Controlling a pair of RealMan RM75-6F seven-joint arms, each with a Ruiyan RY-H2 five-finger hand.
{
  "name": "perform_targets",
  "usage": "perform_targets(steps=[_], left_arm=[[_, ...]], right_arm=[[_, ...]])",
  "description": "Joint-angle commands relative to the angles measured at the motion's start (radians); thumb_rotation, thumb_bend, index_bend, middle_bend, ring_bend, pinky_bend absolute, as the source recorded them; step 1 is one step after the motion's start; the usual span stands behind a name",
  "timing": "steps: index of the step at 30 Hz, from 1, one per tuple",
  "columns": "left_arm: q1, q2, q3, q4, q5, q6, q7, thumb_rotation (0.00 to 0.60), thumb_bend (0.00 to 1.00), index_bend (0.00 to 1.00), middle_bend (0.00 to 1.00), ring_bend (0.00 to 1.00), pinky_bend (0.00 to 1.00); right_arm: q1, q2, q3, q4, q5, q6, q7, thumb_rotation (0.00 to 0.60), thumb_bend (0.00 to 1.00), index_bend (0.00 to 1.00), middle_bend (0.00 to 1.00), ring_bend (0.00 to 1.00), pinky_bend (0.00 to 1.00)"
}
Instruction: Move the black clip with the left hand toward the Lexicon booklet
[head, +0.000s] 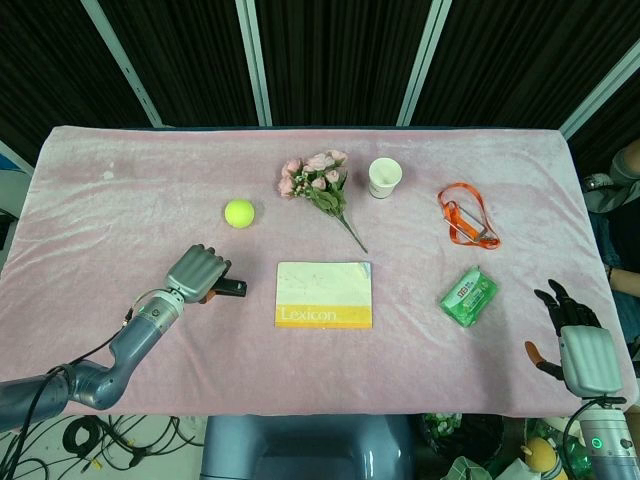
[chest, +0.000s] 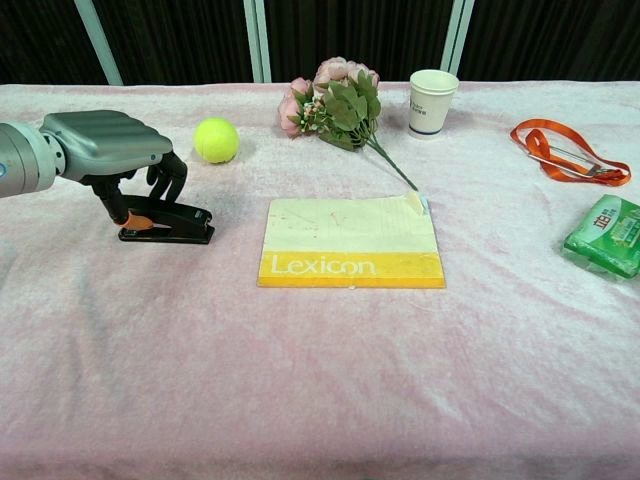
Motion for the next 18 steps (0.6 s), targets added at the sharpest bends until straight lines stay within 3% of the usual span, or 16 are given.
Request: perform_targets(steps=[1,18], left_arm=[[0.001,0.0,0.001,0.002,-0.002,-0.001,0.001,0.6,0.41,0.49,0.53,0.36,0.44],[0.001,-0.005,-0.002,0.004,-0.006,-0.006,-0.011,0.6,0.41,0.49,0.53,0.36,0.44]], right_arm=[[0.0,0.0,0.0,0.0,0.001,-0.001,0.0,0.6,0.2,0.18,0.06,0.18,0.21],[-0.001,0.004,-0.001,-0.007,0.01,-0.006,-0.007,0.6,0.2,0.18,0.06,0.18,0.21]])
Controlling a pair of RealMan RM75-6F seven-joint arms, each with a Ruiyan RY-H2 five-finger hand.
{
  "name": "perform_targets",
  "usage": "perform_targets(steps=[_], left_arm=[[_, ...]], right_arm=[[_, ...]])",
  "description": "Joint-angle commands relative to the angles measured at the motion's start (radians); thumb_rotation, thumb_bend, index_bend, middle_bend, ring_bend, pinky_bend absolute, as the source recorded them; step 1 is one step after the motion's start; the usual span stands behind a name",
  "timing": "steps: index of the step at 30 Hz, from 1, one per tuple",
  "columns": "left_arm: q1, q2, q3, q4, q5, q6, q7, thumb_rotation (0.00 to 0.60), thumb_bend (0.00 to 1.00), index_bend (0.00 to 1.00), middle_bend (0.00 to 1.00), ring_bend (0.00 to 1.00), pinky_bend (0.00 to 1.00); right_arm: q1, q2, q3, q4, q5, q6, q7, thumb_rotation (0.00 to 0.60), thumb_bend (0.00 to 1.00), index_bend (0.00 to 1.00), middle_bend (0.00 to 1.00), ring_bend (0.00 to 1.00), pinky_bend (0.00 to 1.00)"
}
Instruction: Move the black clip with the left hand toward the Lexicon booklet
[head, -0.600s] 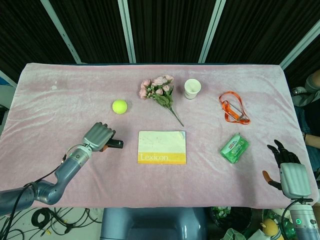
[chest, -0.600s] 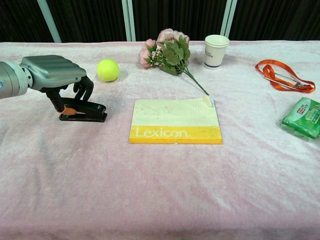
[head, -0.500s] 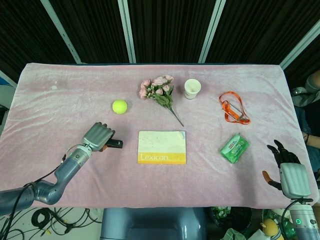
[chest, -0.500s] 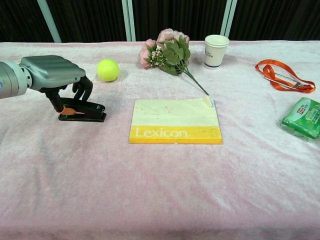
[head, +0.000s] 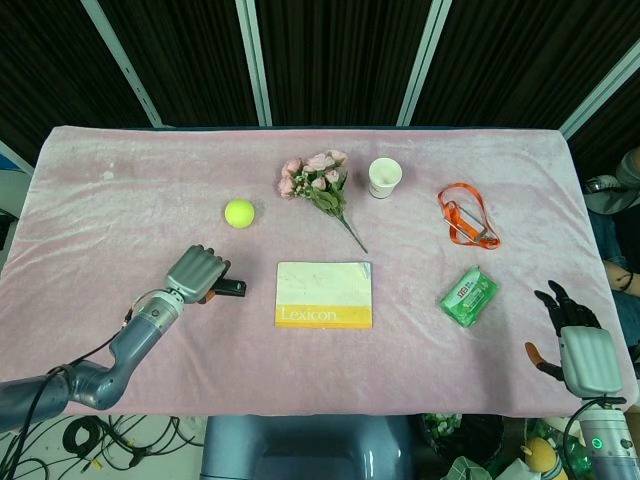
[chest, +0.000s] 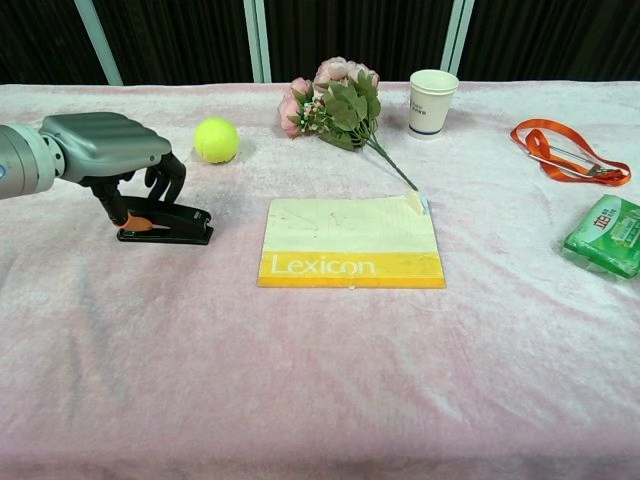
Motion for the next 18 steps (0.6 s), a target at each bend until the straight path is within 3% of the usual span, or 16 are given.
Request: perform_targets(steps=[1,18], left_arm=[[0.0,-0.001,-0.001,0.0,0.0,0.0,-0.003,0.6,0.41,0.49,0.53,0.36,0.44],[-0.004,0.007,-0.006,-0.003,0.0,-0.001,-0.002,0.6,0.41,0.49,0.53,0.36,0.44]], right_arm=[[-0.001,0.001,0.0,-0.001,0.002,0.0,-0.002,0.6,0.2,0.18,0.06,0.18,0.21],[0.001,0.006,-0.002,-0.016,0.023,-0.02,-0.018,0.6,0.2,0.18,0.06,0.18,0.21]])
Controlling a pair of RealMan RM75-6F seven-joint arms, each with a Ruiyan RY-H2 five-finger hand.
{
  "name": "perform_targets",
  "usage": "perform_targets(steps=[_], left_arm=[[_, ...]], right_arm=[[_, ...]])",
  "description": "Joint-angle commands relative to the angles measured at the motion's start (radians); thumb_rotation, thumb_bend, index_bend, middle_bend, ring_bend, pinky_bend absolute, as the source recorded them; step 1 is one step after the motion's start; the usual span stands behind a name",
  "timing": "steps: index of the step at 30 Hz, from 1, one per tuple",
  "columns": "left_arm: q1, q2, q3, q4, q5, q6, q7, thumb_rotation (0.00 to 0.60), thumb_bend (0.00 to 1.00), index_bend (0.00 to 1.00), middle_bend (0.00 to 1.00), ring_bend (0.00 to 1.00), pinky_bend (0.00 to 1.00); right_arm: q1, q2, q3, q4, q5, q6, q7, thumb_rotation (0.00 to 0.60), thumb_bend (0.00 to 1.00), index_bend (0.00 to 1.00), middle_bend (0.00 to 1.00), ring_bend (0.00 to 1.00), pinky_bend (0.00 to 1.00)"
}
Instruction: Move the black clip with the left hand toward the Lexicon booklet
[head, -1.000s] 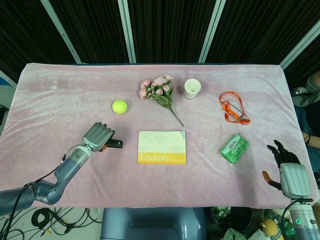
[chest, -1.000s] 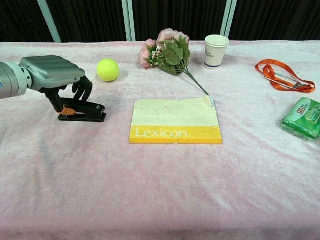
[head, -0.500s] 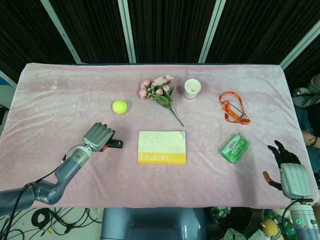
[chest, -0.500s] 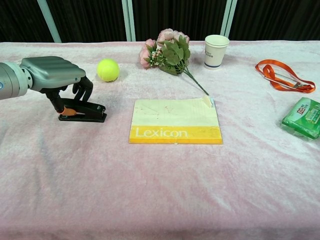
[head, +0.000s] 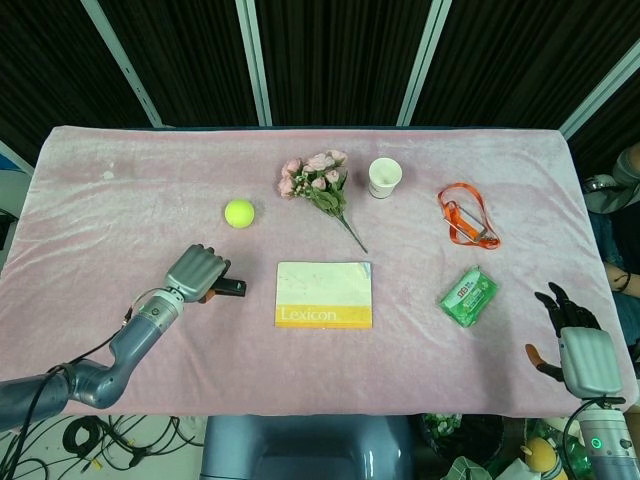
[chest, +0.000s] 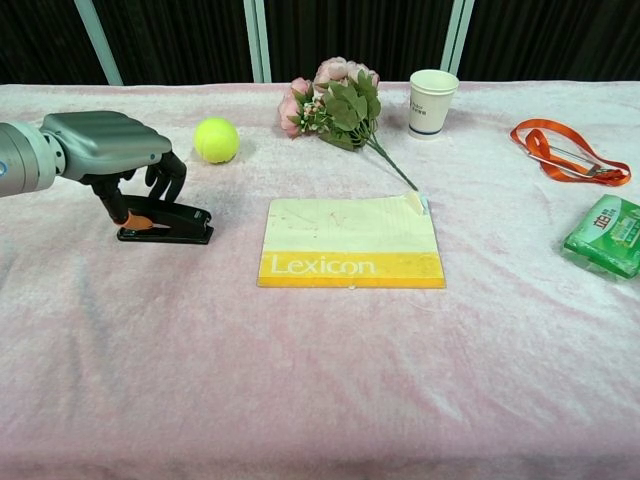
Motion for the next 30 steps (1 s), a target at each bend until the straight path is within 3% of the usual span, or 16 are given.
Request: perform_targets(steps=[1,13,21,30], left_arm=[[-0.001,0.002,-0.002,-0.002,-0.001,0.002,0.002,0.6,0.41,0.49,0.53,0.36,0.44],[-0.005,0.009,-0.017,-0.022,-0.011,0.01,0.0,0.6,0.41,0.5,0.53,0.36,0.44],[-0.065,0.023,-0.11,-0.108,-0.019,0.039,0.02,0.6,0.41,0.51,0.55,0.38,0.45],[-0.196,-0.078,-0.186,-0.126,-0.199,-0.003,0.142,0.6,0.41,0.51,0.55,0.38,0.45]], right_arm=[[0.001,0.001,0.0,-0.001,0.001,-0.001,-0.003,0.6,0.2,0.18,0.06,0.18,0.21],[-0.001,0.0,0.002,-0.003,0.001,0.005,-0.004,0.6,0.2,0.18,0.06,0.18,0.21],[-0.001,0.0,0.003,-0.003,0.003,0.005,-0.001,0.6,0.2,0.18,0.06,0.18,0.21],[-0.003,0.002,0.005,-0.002,0.004,0.008,0.003,0.6,0.2,0.18,0.06,0.18,0.21]])
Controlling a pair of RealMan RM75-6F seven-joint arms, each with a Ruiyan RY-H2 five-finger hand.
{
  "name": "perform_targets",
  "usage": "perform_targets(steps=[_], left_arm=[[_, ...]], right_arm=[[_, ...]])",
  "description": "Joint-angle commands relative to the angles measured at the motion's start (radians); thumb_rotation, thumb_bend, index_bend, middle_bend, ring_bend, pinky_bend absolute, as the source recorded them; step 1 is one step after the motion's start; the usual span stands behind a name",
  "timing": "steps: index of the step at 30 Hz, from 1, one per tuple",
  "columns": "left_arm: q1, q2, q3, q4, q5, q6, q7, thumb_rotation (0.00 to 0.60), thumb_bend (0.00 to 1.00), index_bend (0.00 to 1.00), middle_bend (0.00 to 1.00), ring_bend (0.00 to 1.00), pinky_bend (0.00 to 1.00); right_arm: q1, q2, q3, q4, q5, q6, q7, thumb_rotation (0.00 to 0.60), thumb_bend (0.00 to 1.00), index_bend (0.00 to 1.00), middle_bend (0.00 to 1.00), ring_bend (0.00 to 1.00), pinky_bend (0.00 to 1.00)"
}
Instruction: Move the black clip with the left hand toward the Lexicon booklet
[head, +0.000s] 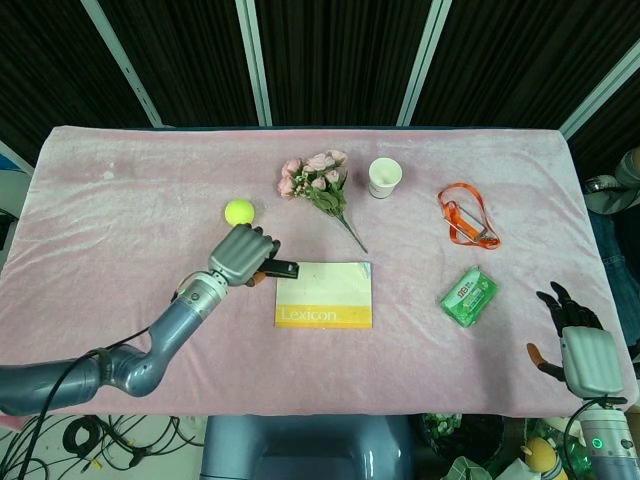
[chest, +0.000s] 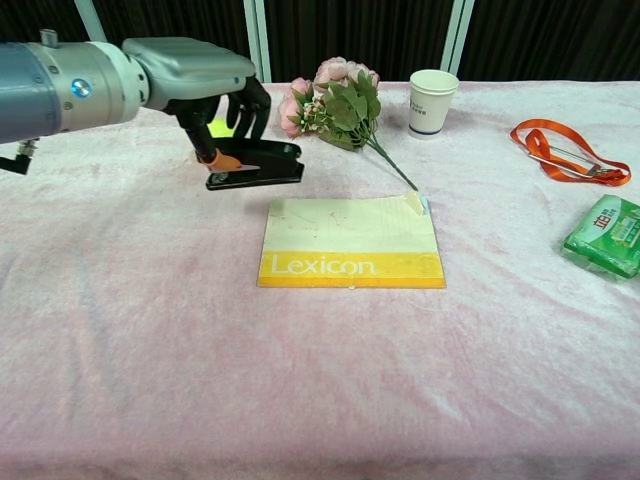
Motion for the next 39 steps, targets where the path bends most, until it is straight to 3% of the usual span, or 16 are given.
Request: perform_targets(steps=[1,11,16,19,21,24,27,32,37,39], left_arm=[[-0.07,-0.068,-0.029,0.003,-0.103,-0.012,0.079,0.6,0.41,0.51,0.55,0.38,0.45],[-0.19,-0.216,-0.033,0.057,-0.323,0.045,0.246,0.6,0.41,0.51,0.55,0.38,0.45],[-0.226,-0.257,-0.033,0.083,-0.382,0.07,0.29,0.6,0.4,0.51,0.54,0.38,0.45],[-0.237,-0.269,-0.033,0.093,-0.406,0.077,0.302,0.6,0.32,0.47,0.49,0.36,0.44],[-0.243,-0.275,-0.032,0.098,-0.422,0.082,0.308,0.6,0.23,0.43,0.41,0.31,0.38],[-0.246,-0.289,-0.042,0.103,-0.43,0.106,0.303,0.6,0.06,0.36,0.24,0.14,0.16],[-0.243,-0.306,-0.057,0.103,-0.436,0.132,0.282,0.6,0.0,0.31,0.14,0.06,0.05],[-0.235,-0.291,-0.07,0.075,-0.436,0.137,0.254,0.6,0.0,0.3,0.13,0.04,0.03],[-0.211,-0.217,-0.068,0.005,-0.413,0.176,0.25,0.6,0.0,0.3,0.15,0.04,0.03],[-0.182,-0.148,-0.056,-0.058,-0.395,0.208,0.248,0.6,0.0,0.3,0.16,0.04,0.04]], right_arm=[[0.0,0.001,0.001,0.002,0.002,-0.001,0.002,0.6,0.2,0.18,0.06,0.18,0.21],[-0.001,0.005,0.002,0.003,0.004,0.0,0.009,0.6,0.2,0.18,0.06,0.18,0.21],[-0.001,0.005,0.003,0.003,0.005,0.0,0.011,0.6,0.2,0.18,0.06,0.18,0.21],[-0.001,0.005,0.004,0.003,0.006,-0.001,0.015,0.6,0.2,0.18,0.06,0.18,0.21],[-0.001,0.006,0.004,0.002,0.007,-0.002,0.016,0.6,0.2,0.18,0.06,0.18,0.21],[-0.001,0.007,0.003,0.0,0.01,-0.006,0.016,0.6,0.2,0.18,0.06,0.18,0.21],[-0.001,0.007,0.003,-0.001,0.011,-0.006,0.014,0.6,0.2,0.18,0.06,0.18,0.21],[-0.001,0.008,0.004,-0.003,0.015,-0.008,0.012,0.6,0.2,0.18,0.06,0.18,0.21],[0.0,0.008,0.002,-0.003,0.013,-0.009,0.007,0.6,0.2,0.18,0.06,0.19,0.21],[-0.001,0.008,0.003,-0.003,0.014,-0.008,0.007,0.6,0.2,0.18,0.06,0.19,0.21]])
